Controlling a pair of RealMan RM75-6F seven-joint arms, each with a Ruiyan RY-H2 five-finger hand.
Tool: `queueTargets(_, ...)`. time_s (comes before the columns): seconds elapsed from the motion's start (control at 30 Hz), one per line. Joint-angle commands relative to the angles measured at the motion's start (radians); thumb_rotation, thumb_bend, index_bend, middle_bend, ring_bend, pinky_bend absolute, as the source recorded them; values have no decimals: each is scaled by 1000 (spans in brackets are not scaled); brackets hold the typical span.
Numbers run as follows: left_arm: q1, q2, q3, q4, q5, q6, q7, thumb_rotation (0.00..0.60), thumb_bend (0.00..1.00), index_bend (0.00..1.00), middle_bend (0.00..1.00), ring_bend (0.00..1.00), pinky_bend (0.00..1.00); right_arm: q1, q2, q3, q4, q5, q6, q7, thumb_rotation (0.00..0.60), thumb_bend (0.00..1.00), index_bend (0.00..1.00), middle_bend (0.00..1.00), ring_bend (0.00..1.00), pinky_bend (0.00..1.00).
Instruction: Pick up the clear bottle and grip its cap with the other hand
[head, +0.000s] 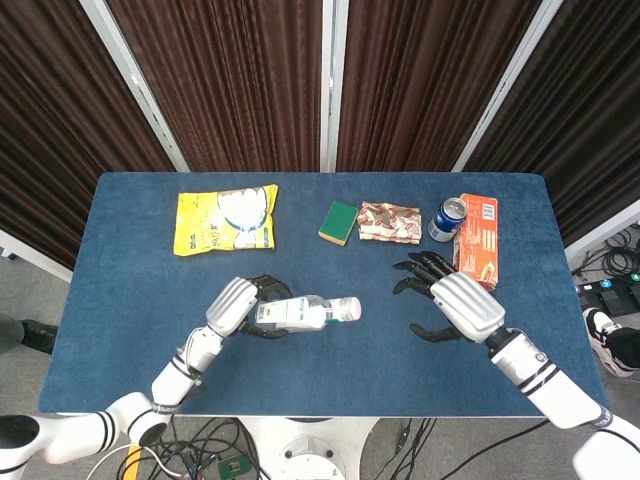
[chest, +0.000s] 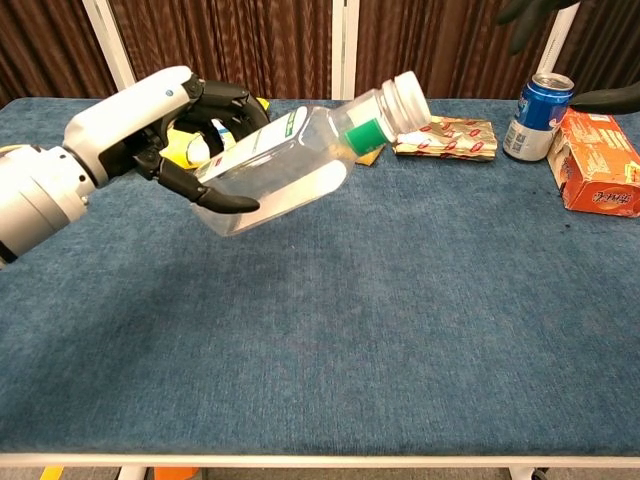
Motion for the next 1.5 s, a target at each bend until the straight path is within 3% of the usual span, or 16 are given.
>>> queueTargets(0.03, 0, -3, -4, -11, -7, 4, 1, 600, 226, 502, 502, 404, 539, 26, -20, 8, -6, 30, -31, -25, 600, 191, 326, 120, 0, 0)
queueTargets(1.5, -16, 9, -2, -60, -29, -1, 56, 600, 226, 502, 497, 404, 539, 123, -86, -1, -17, 127, -76, -146, 600, 191, 309, 118, 0, 0)
